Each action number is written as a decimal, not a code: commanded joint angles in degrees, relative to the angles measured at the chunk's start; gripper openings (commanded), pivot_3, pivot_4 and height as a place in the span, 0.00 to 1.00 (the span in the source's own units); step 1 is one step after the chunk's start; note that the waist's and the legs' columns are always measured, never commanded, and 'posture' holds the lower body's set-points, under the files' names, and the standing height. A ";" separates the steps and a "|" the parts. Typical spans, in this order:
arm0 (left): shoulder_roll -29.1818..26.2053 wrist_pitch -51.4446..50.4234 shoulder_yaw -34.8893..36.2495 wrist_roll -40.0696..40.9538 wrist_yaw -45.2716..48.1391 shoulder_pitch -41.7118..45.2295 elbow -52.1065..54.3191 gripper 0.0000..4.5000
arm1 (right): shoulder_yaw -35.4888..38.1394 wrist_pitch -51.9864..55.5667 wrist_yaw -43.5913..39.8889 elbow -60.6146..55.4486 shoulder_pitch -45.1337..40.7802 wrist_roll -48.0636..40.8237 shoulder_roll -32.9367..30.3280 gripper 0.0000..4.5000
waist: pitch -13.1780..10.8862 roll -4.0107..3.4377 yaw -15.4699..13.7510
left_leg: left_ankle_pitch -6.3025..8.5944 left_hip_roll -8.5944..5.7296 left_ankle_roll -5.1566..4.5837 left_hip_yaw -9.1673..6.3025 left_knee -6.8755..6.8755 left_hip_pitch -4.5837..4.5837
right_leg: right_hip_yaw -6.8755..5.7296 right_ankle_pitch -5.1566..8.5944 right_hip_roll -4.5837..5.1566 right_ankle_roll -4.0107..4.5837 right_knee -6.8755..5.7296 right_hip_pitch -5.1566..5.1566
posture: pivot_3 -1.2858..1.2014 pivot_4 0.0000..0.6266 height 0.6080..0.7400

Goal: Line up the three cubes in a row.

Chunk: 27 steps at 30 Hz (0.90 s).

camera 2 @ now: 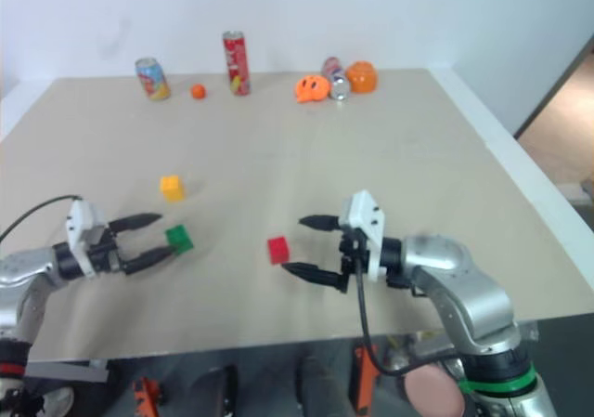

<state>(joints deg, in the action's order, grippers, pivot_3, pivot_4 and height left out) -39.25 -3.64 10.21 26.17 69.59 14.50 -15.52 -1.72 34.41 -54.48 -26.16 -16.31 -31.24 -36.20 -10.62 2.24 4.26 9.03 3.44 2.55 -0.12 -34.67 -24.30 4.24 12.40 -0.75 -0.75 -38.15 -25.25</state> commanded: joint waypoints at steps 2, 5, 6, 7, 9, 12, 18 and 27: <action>0.43 1.14 -1.46 -1.53 1.26 3.11 -3.00 1.00 | 2.10 -0.13 1.74 -3.77 0.18 -1.36 -0.90 1.00 | 0.00 0.00 0.01 | 0.00 0.00 0.00 0.00 0.00 0.00 | 0.01 -0.01 0.00 -0.02 0.00 0.00 | 0.52 0.24 1.00; 1.25 0.64 -2.79 -2.92 0.90 5.24 -5.55 1.00 | 2.55 0.14 2.81 -4.56 0.59 -1.79 -1.07 1.00 | 0.00 0.00 -0.04 | 0.00 0.00 0.00 -0.02 0.00 -0.01 | 0.00 -0.04 -0.01 -0.06 0.00 0.01 | 0.52 0.24 1.00; 1.43 0.35 -3.31 -3.40 0.98 5.70 -6.12 1.00 | 2.67 0.29 3.20 -4.76 0.74 -1.94 -1.13 1.00 | 0.01 0.01 -0.09 | 0.00 -0.01 0.00 -0.02 0.00 -0.01 | 0.00 -0.04 0.00 -0.07 0.00 0.01 | 0.52 0.24 1.00; 1.62 0.28 -3.88 -3.91 1.07 6.00 -6.47 1.00 | 2.74 0.32 3.47 -4.93 0.92 -2.00 -1.24 1.00 | 0.01 0.01 -0.12 | 0.00 -0.02 0.00 -0.03 -0.01 -0.01 | 0.00 -0.04 0.00 -0.07 0.00 0.04 | 0.52 0.24 1.00; 1.78 -0.04 -4.84 -4.86 1.20 6.33 -7.03 1.00 | 2.78 0.28 3.86 -5.22 1.29 -2.09 -1.43 1.00 | 0.01 0.02 -0.10 | 0.00 -0.04 0.00 -0.03 -0.02 -0.01 | 0.02 -0.04 0.01 -0.09 0.00 0.04 | 0.52 0.24 1.00; 1.61 0.38 -5.81 -5.79 1.76 6.35 -7.73 1.00 | 2.81 0.37 4.63 -5.64 1.66 -2.36 -1.64 1.00 | 0.02 0.03 -0.11 | 0.00 -0.03 0.00 -0.04 -0.03 -0.02 | 0.02 -0.06 0.00 -0.11 0.00 0.04 | 0.52 0.24 1.00; 0.12 3.12 -7.33 -9.26 2.99 6.97 -10.58 0.81 | 2.35 -0.05 5.43 -5.30 1.49 -2.36 -1.75 1.00 | 0.03 0.03 -0.11 | -0.01 -0.03 -0.01 -0.06 -0.08 0.01 | 0.01 -0.06 0.00 -0.11 0.00 0.08 | 0.52 0.24 1.00; -5.25 4.24 -10.78 -12.57 9.26 7.66 -11.44 0.30 | 1.02 -0.75 5.26 -3.79 -0.25 -1.93 -1.43 1.00 | 0.04 0.04 0.07 | 0.00 -0.02 -0.01 -0.05 -0.07 0.02 | 0.01 -0.05 -0.01 -0.10 -0.01 0.08 | 0.52 0.24 1.00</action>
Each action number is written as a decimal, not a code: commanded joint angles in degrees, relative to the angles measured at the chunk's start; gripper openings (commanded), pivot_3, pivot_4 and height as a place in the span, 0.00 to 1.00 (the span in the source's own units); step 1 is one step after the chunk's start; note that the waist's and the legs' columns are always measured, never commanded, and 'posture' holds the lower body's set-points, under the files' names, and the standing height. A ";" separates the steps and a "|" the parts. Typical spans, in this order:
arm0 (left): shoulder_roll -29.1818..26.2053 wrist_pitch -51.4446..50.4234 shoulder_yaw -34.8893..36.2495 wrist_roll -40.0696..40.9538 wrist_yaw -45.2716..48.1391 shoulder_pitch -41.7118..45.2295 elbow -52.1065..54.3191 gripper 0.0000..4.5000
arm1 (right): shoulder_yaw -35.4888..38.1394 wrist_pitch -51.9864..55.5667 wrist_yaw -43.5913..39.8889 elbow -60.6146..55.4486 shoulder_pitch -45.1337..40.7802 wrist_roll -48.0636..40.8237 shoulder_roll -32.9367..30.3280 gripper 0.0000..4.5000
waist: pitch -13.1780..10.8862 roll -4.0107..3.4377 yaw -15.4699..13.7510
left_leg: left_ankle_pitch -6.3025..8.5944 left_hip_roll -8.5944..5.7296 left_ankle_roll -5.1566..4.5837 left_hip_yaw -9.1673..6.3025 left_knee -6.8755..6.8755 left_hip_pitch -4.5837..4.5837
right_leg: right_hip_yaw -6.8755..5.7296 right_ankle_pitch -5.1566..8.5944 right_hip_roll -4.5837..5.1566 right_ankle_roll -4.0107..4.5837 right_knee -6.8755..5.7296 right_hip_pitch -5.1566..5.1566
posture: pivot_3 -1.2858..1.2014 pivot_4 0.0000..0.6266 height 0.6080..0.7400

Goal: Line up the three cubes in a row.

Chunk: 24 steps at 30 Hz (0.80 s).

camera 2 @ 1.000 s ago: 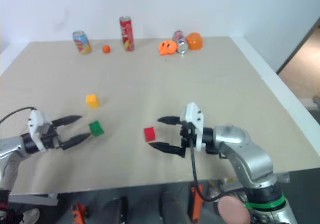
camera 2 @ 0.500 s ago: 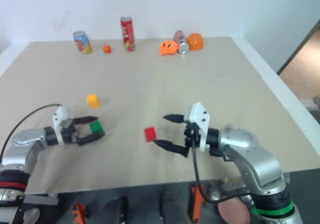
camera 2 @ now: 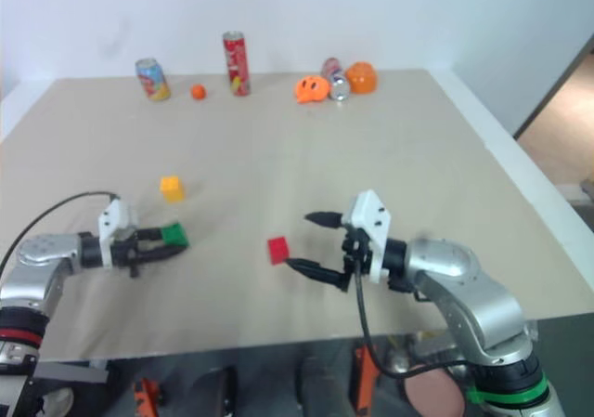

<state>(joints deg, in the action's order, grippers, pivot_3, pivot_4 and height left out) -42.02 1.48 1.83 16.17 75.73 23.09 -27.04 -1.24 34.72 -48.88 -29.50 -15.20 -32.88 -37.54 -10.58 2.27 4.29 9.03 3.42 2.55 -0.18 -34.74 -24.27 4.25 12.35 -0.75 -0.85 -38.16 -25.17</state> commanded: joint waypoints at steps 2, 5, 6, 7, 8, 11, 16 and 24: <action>-3.37 -1.34 -3.22 -2.34 4.48 -0.67 1.95 0.30 | 0.48 -1.21 -0.60 0.08 -1.76 -0.12 -0.26 1.00 | 0.00 0.00 0.15 | 0.00 0.01 0.00 0.01 0.00 0.01 | 0.00 0.00 0.00 0.00 0.00 0.00 | 0.52 0.24 1.00; -3.26 -2.66 -4.06 -1.24 5.90 1.15 5.26 0.30 | 1.33 -1.05 -1.16 0.22 -1.72 -0.48 -1.00 1.00 | 0.00 0.00 0.05 | 0.00 0.01 0.00 0.01 0.01 -0.01 | 0.00 0.02 0.00 0.01 0.00 0.00 | 0.52 0.24 1.00; -2.76 -3.24 -4.42 -1.08 6.05 2.18 6.02 0.30 | 1.77 -0.95 -1.24 0.18 -1.54 -0.52 -1.35 1.00 | 0.00 0.00 -0.03 | 0.00 0.00 0.00 0.01 0.01 -0.02 | 0.00 0.04 0.00 0.00 0.00 0.00 | 0.52 0.24 1.00; -2.08 -3.84 -4.90 -0.96 6.16 3.27 6.55 0.30 | 2.27 -0.84 -1.21 0.16 -1.29 -0.62 -1.68 1.00 | 0.00 0.00 -0.06 | 0.00 -0.01 0.00 0.01 0.01 -0.04 | 0.00 0.04 0.01 -0.01 0.00 -0.01 | 0.52 0.24 1.00; -1.22 -4.42 -5.60 -0.87 6.28 4.36 7.10 0.30 | 3.01 -0.76 -1.19 0.02 -0.79 -0.84 -2.16 1.00 | 0.00 0.00 -0.28 | 0.00 -0.03 0.00 0.01 0.00 -0.06 | 0.01 0.04 0.02 -0.02 0.00 -0.01 | 0.52 0.24 1.00; 1.96 -5.87 -8.58 -1.84 5.90 6.86 8.57 0.30 | 5.72 -0.60 -0.71 -0.93 1.49 -1.23 -3.68 1.00 | 0.00 0.01 -0.84 | 0.00 -0.07 -0.01 -0.03 -0.13 -0.19 | 0.00 0.05 0.02 -0.06 0.00 0.00 | 0.52 0.24 1.00; 7.68 -8.01 -14.33 -6.02 2.09 8.37 11.42 0.30 | 9.89 0.06 1.65 -4.74 6.56 -2.07 -4.85 1.00 | 0.01 0.02 -1.64 | 0.00 -0.14 0.00 -0.05 -0.28 -0.28 | 0.06 0.01 0.04 -0.18 0.00 0.01 | 0.52 0.24 1.00; 12.37 -15.79 -17.64 -9.01 -4.80 8.00 16.93 0.30 | 12.92 1.44 6.06 -10.55 12.20 -3.76 -4.26 1.00 | 0.04 -0.04 -1.69 | 0.00 -0.18 -0.01 -0.17 -0.73 -0.32 | 0.04 -0.05 0.05 -0.29 0.00 0.20 | 0.52 0.24 1.00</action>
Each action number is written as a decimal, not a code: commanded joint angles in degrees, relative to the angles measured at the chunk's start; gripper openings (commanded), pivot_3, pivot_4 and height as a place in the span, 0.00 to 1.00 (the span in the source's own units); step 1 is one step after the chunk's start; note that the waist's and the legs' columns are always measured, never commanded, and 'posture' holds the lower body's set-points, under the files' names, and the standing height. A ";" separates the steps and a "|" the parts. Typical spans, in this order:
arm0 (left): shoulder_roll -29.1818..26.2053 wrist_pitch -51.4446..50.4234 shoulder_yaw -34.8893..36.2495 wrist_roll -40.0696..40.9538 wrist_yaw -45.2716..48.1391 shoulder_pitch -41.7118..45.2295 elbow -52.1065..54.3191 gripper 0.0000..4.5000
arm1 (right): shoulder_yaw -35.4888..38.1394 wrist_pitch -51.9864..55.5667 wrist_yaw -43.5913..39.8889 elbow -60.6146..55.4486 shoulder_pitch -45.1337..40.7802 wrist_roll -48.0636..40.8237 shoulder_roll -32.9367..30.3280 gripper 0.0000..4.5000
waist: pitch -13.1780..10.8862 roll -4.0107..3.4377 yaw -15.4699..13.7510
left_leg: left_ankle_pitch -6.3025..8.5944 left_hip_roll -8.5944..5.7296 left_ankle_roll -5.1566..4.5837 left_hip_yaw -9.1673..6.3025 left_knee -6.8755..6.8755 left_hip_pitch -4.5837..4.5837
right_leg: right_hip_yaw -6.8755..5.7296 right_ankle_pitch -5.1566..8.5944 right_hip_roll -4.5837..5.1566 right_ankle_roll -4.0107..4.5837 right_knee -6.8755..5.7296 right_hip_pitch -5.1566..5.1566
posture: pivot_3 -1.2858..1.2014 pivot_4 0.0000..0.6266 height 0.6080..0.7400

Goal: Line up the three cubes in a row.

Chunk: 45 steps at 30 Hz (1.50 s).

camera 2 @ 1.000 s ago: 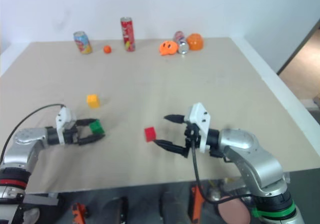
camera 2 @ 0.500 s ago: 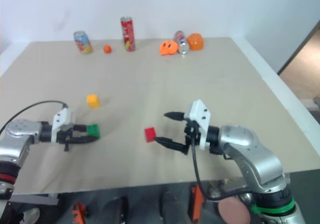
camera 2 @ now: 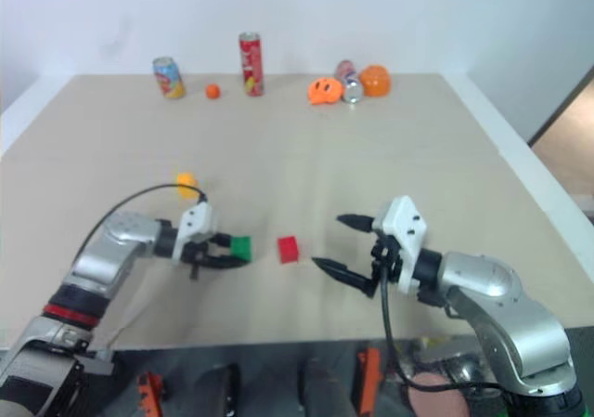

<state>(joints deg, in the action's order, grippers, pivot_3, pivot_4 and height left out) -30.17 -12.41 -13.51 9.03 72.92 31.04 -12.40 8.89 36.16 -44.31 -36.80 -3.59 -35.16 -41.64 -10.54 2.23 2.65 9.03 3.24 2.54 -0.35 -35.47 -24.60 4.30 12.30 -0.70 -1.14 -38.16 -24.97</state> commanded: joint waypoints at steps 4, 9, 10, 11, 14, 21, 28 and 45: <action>-0.21 -4.13 -3.76 -1.68 -0.26 0.28 4.28 0.30 | 4.81 0.66 2.66 -4.87 2.55 -3.01 -0.63 1.00 | 0.00 0.00 -0.06 | -0.01 -0.15 -0.02 -0.01 -0.18 0.05 | 0.03 0.02 0.15 -0.02 0.05 0.16 | 0.52 0.24 1.00; -2.91 -1.79 -3.84 -0.64 6.42 4.14 0.06 0.30 | 8.31 1.44 2.46 -6.74 6.12 -5.56 -1.31 1.00 | 0.00 0.00 -0.04 | -0.02 -0.21 -0.03 -0.02 -0.26 0.03 | 0.07 0.02 0.17 -0.02 0.08 0.16 | 0.52 0.24 1.00; -3.05 -0.92 -3.74 -0.57 7.38 4.98 -1.34 0.30 | 8.62 1.49 2.31 -6.99 6.79 -5.80 -1.49 1.00 | 0.00 0.00 -0.03 | -0.02 -0.21 -0.03 -0.02 -0.24 0.04 | 0.07 0.02 0.16 -0.02 0.08 0.15 | 0.52 0.24 1.00; -3.08 -0.30 -3.68 -0.51 7.98 5.51 -2.29 0.30 | 8.75 1.47 2.28 -7.13 7.20 -5.99 -1.67 1.00 | 0.00 0.00 -0.03 | -0.02 -0.21 -0.03 -0.05 -0.23 0.04 | 0.07 0.02 0.14 -0.02 0.08 0.12 | 0.52 0.24 1.00; -2.10 1.55 -2.96 0.92 12.19 9.16 -7.93 0.30 | 10.24 2.12 0.67 -7.59 11.11 -8.77 -1.99 1.00 | 0.00 0.01 0.04 | -0.02 -0.21 -0.04 -0.08 -0.17 0.01 | 0.07 0.02 0.11 -0.02 0.07 0.08 | 0.52 0.24 1.00; 0.17 5.36 -3.92 -1.00 14.42 13.63 -16.51 0.30 | 9.56 0.07 -1.63 -8.39 18.42 -7.07 -3.37 1.00 | -0.01 0.00 0.03 | 0.03 -0.25 -0.11 -0.14 -0.12 -0.12 | 0.07 0.03 0.10 -0.08 0.07 0.01 | 0.52 0.24 1.00; 1.46 0.99 -3.23 -1.26 9.89 11.88 -13.99 0.30 | 8.20 -0.29 1.04 -8.98 17.49 -7.29 -1.85 1.00 | -0.01 0.01 0.06 | 0.02 -0.25 -0.13 -0.18 -0.17 -0.09 | 0.07 0.03 0.09 -0.09 0.07 0.04 | 0.52 0.24 1.00; -1.78 -1.27 -0.48 0.11 1.92 -1.33 4.41 0.30 | 4.97 -1.73 -1.16 -4.40 12.30 -5.37 -2.96 1.00 | -0.01 0.00 0.02 | 0.02 -0.26 -0.13 -0.16 -0.22 -0.06 | 0.10 0.03 0.12 -0.09 0.07 0.08 | 0.52 0.24 1.00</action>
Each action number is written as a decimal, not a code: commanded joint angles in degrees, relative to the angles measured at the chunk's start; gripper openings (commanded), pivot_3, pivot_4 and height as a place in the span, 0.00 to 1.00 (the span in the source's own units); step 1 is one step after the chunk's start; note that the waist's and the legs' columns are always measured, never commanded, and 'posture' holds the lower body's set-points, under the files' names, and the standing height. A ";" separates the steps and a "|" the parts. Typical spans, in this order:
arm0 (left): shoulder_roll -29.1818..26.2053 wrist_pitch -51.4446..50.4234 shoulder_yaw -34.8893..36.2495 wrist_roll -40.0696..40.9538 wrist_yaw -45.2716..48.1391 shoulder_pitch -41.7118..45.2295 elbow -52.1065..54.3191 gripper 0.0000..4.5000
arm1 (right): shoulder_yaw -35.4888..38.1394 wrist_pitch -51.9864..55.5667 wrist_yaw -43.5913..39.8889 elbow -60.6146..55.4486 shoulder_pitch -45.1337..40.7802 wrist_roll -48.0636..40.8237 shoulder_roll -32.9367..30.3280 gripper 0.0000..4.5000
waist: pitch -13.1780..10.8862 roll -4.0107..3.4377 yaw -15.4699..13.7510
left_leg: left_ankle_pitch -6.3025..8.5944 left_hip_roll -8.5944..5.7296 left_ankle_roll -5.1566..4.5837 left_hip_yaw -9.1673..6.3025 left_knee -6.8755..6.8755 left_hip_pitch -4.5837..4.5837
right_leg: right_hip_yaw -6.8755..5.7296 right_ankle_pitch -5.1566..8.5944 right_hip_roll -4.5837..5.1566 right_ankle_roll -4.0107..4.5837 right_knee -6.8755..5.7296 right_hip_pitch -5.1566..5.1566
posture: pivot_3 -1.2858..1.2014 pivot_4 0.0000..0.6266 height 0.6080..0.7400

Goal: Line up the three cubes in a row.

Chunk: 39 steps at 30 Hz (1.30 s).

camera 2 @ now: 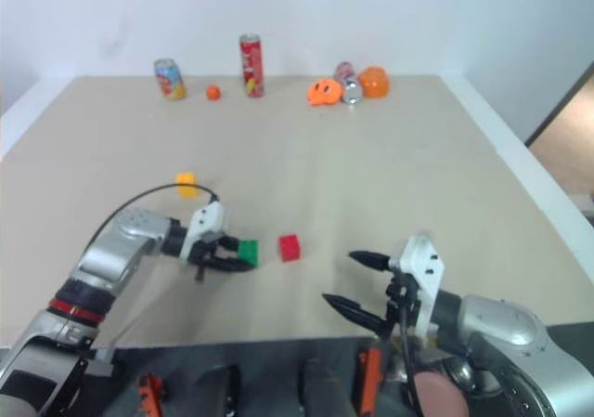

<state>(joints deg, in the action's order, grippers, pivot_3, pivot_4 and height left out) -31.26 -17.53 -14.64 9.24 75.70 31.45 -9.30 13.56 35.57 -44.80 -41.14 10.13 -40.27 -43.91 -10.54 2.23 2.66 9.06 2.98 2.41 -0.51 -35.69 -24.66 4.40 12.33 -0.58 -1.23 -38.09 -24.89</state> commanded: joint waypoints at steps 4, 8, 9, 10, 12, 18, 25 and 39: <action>0.12 10.24 1.43 -0.69 -2.97 -3.56 -2.11 0.30 | -0.17 -1.09 -1.29 0.72 -2.58 -0.08 -0.90 1.00 | 0.00 0.00 -0.03 | 0.00 0.00 0.00 -0.01 0.06 0.01 | -0.01 0.00 0.00 0.00 0.00 -0.01 | 0.52 0.24 1.00; 0.33 14.01 1.50 -1.50 -4.32 -3.45 -5.03 0.30 | -0.44 -1.14 -1.82 1.18 -3.28 0.02 -1.26 1.00 | 0.00 0.00 -0.05 | 0.00 0.00 -0.01 -0.01 0.03 0.03 | -0.02 0.00 -0.01 0.00 0.00 0.02 | 0.52 0.24 1.00; 0.42 14.19 1.52 -1.50 -4.59 -3.27 -5.32 0.30 | -0.41 -1.09 -1.91 1.30 -3.49 -0.09 -1.36 1.00 | 0.00 0.00 -0.04 | 0.00 0.00 -0.01 0.00 0.01 0.04 | -0.01 0.00 0.00 0.00 0.00 0.02 | 0.52 0.24 1.00; 0.51 14.15 1.55 -1.44 -4.88 -3.11 -5.48 0.30 | -0.39 -1.08 -2.00 1.41 -3.64 -0.13 -1.45 1.00 | 0.00 0.00 -0.03 | 0.00 0.00 -0.01 0.00 0.00 0.05 | 0.01 0.00 0.00 0.00 0.00 0.02 | 0.52 0.24 1.00; 0.73 13.65 1.65 -1.74 -6.24 -2.76 -5.70 0.30 | -0.42 -1.13 -2.22 1.59 -3.84 -0.09 -1.60 1.00 | 0.00 0.00 -0.02 | 0.00 0.00 -0.01 0.01 -0.04 0.08 | 0.02 0.00 0.00 0.01 0.00 0.04 | 0.52 0.24 1.00; 1.62 11.15 2.22 -0.98 -8.72 -1.90 -5.69 0.30 | -0.61 -1.15 -2.51 1.88 -4.40 0.10 -1.72 1.00 | 0.00 0.00 0.03 | 0.01 -0.06 0.02 0.00 -0.05 0.20 | 0.03 0.00 0.06 0.01 0.01 0.12 | 0.52 0.24 1.00; 1.16 8.88 2.39 0.87 -7.23 -1.42 -4.84 0.30 | -0.80 -1.24 -2.85 2.56 -5.18 0.42 -1.74 1.00 | -0.03 -0.03 0.08 | 0.06 -0.23 0.09 -0.14 -0.07 0.30 | -0.24 -0.01 0.44 0.01 0.48 0.18 | 0.52 0.24 1.00; 0.85 8.71 2.87 1.26 -5.84 1.26 -7.96 0.98 | -0.86 -1.29 -3.43 3.19 -5.99 0.79 -1.89 1.00 | -0.04 -0.05 -0.03 | -0.04 -0.27 -0.10 0.19 0.10 0.32 | -0.35 -0.18 0.77 -0.26 1.05 0.51 | 0.52 0.24 1.00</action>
<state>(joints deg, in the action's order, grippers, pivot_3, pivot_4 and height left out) -29.83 -9.57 -12.96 10.70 70.31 31.79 -16.94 11.81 35.02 -47.64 -37.76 4.77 -39.08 -45.06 -10.58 2.19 2.63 9.09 2.71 2.21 -0.32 -35.54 -24.34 4.04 12.15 0.18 -1.50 -37.03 -24.39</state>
